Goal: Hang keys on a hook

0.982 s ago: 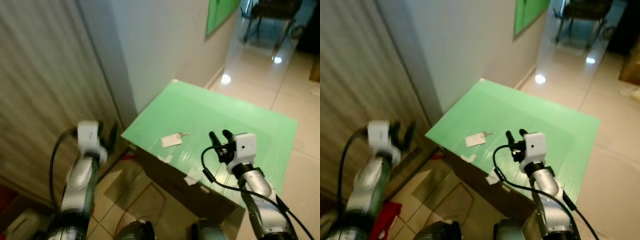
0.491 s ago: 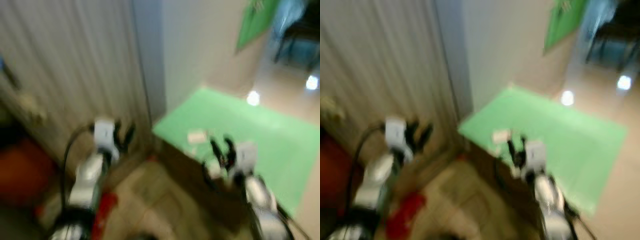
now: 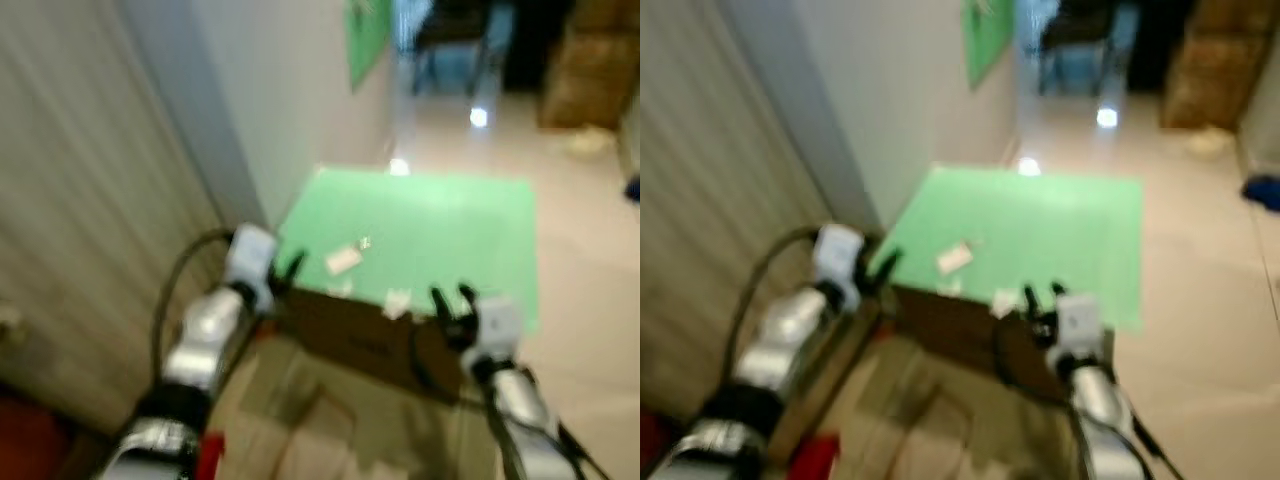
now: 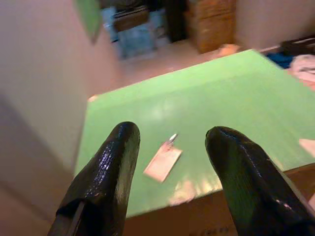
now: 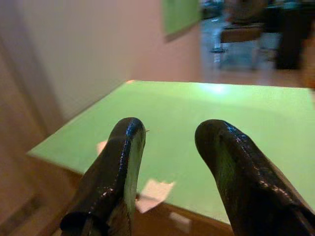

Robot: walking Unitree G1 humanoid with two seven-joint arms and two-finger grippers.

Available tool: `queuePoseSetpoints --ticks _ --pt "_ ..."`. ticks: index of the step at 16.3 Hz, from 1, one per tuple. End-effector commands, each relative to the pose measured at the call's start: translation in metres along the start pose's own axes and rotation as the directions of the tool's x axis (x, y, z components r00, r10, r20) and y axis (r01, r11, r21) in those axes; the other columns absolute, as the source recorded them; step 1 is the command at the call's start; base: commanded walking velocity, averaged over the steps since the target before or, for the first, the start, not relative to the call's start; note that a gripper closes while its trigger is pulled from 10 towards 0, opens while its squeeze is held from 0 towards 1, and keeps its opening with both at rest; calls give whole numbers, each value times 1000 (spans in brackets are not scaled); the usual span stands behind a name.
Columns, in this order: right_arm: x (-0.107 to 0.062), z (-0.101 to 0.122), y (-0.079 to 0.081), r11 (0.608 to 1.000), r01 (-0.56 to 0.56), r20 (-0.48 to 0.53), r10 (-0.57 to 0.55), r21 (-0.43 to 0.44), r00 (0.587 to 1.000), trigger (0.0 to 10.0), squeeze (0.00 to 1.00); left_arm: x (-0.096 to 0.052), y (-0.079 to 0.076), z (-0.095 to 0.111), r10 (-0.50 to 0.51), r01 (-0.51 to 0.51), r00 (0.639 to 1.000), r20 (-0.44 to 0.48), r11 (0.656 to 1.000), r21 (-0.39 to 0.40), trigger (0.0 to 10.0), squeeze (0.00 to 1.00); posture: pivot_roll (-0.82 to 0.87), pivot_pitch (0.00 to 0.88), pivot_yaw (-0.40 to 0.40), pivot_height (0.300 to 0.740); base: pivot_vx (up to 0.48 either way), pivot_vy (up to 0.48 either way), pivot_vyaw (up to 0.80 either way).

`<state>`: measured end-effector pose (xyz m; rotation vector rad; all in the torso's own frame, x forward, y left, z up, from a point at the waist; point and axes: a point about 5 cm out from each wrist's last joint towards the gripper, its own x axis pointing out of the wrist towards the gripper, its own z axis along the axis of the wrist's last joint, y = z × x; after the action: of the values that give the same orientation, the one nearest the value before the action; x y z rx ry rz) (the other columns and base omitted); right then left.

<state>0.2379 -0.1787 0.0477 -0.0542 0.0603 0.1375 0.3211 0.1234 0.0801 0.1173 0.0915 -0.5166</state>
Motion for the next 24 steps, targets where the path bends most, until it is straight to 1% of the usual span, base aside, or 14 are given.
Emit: queuePoseSetpoints --ticks 1,3,4,7,8,11,12,13,16,19,24 --pt "4 2 11 1000 -30 17 30 5 999 10000 0 -6 12 -5 26 -26 999 -40 1000 14 10000 0 -325 0 185 731 0 0 0" --pt "5 3 12 999 -32 17 32 6 999 10000 0 -3 10 -3 12 -12 1000 -23 999 31 10000 0 -327 0 186 731 0 0 0" --pt "6 3 13 999 -34 18 34 6 999 10000 0 -2 10 -1 5 -5 1000 -15 1000 26 10000 0 -329 0 189 731 0 0 0" --pt "6 4 13 999 -37 20 37 7 999 10000 0 2 8 4 -10 9 1000 6 998 61 10000 0 -334 0 192 731 270 -393 0" --pt "6 3 13 999 -36 20 36 7 999 10000 0 2 7 5 -19 18 1000 6 997 78 10000 0 -336 0 193 731 0 -420 0" --pt "5 1 14 999 -37 14 37 8 999 10000 0 3 2 4 -58 57 998 10 994 94 10000 0 -340 0 195 731 0 -419 0" --pt "5 1 14 999 -36 13 36 10 999 10000 0 4 2 4 -59 60 998 -6 993 106 10000 0 -341 0 198 731 0 0 0" --pt "6 1 15 999 -35 14 35 10 999 10000 0 5 2 4 -60 61 998 -11 993 99 10000 0 -341 0 199 731 0 0 0" --pt "6 1 16 999 -37 15 37 7 999 10000 0 7 3 5 -64 65 998 -9 993 100 10000 0 -341 0 200 731 0 0 0" --pt "5 0 17 999 -40 13 40 8 999 10000 0 8 5 7 -65 65 998 3 995 72 10000 0 -343 0 203 731 471 0 0" --pt "5 0 18 999 -39 18 39 7 999 10000 0 12 -2 8 -100 100 995 -12 989 104 10000 0 -350 0 214 731 480 0 0"
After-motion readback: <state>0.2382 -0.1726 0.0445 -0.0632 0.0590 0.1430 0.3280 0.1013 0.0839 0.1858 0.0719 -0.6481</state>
